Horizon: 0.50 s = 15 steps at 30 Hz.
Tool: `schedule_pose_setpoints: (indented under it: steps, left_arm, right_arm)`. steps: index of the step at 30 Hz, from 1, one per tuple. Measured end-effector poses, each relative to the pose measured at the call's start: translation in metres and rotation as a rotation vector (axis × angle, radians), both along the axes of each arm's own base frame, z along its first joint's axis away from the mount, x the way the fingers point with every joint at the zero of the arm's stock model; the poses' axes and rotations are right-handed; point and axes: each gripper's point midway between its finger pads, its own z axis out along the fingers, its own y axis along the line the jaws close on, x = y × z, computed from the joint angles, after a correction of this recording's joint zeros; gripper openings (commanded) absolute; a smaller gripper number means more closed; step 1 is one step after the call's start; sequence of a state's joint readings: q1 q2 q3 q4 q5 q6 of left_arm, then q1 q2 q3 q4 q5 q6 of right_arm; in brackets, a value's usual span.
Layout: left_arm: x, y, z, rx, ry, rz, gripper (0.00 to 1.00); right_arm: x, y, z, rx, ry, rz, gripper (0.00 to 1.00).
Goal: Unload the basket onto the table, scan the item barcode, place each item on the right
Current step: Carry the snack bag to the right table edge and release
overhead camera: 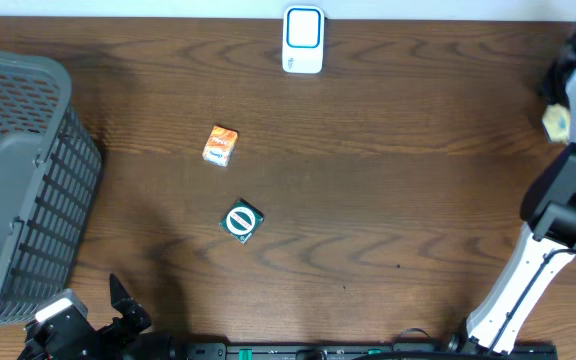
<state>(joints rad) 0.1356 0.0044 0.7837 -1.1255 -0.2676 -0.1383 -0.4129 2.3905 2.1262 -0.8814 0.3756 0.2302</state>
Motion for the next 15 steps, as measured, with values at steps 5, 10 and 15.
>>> schedule_pose_setpoints:
  steps: [5,10,15]
  left_arm:
    - [0.0,0.0,0.0,0.0,0.0,0.0,0.98]
    - [0.0,0.0,0.0,0.0,0.0,0.0,0.98]
    - [0.0,0.0,0.0,0.0,0.0,0.0,0.98]
  right_arm:
    - [-0.024,-0.028,-0.006,0.01,0.002,-0.096,0.99]
    - [-0.007,-0.021,0.03,0.069,-0.131,-0.066,0.99]
    - [0.031,0.04,0.121,0.188,-0.382,0.121,0.99]
